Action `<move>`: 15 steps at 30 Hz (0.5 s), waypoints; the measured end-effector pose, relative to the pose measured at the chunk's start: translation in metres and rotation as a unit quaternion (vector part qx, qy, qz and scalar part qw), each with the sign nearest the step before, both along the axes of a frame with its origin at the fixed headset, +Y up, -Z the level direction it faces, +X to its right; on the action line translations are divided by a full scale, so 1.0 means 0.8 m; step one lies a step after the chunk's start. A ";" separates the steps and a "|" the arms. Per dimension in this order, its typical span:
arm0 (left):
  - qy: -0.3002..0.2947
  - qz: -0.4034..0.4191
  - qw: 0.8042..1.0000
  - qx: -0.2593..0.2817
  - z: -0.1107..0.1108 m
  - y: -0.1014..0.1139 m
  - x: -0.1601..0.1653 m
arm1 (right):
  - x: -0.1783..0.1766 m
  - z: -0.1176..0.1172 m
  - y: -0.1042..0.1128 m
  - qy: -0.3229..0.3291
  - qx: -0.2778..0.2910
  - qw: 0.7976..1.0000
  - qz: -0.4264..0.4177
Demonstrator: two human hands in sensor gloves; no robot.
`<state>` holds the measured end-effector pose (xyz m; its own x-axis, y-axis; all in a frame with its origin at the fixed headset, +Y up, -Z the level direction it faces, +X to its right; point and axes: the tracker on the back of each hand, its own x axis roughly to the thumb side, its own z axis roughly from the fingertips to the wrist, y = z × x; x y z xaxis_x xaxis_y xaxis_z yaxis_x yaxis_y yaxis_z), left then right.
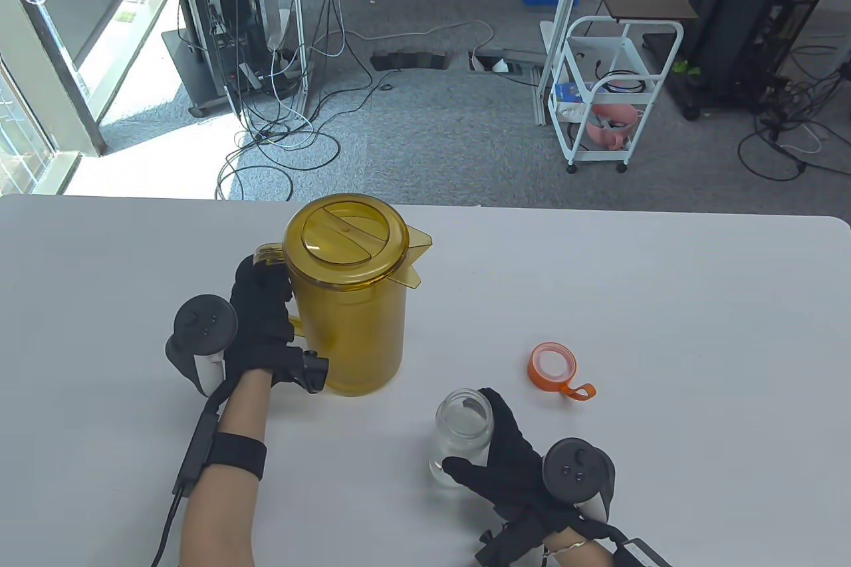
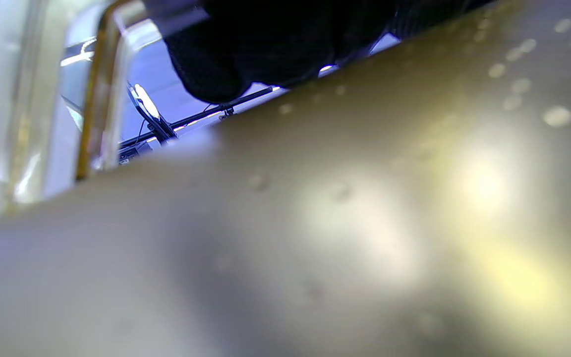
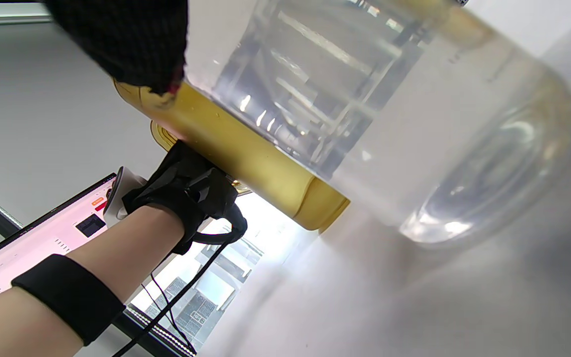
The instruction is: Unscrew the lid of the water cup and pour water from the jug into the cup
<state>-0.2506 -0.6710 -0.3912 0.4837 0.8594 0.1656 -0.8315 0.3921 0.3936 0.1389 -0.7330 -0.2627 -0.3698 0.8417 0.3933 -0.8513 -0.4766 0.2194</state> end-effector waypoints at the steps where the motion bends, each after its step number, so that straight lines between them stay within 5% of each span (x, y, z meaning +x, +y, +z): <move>1: 0.001 -0.004 1.000 0.000 0.000 -0.001 0.000 | 0.000 0.000 0.000 -0.001 0.000 1.000 0.000; 10: 0.018 -0.079 0.995 -0.060 0.017 0.011 0.000 | 0.000 0.000 0.001 -0.003 0.002 1.000 0.002; 15: 0.013 -0.152 0.987 -0.058 0.072 0.051 -0.018 | 0.000 0.000 0.001 -0.004 0.002 1.000 0.003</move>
<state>-0.2646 -0.6300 -0.3332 0.7242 0.6871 0.0589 -0.6593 0.6648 0.3512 0.1390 -0.7325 -0.2625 -0.3777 0.8381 0.3935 -0.8505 -0.4821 0.2105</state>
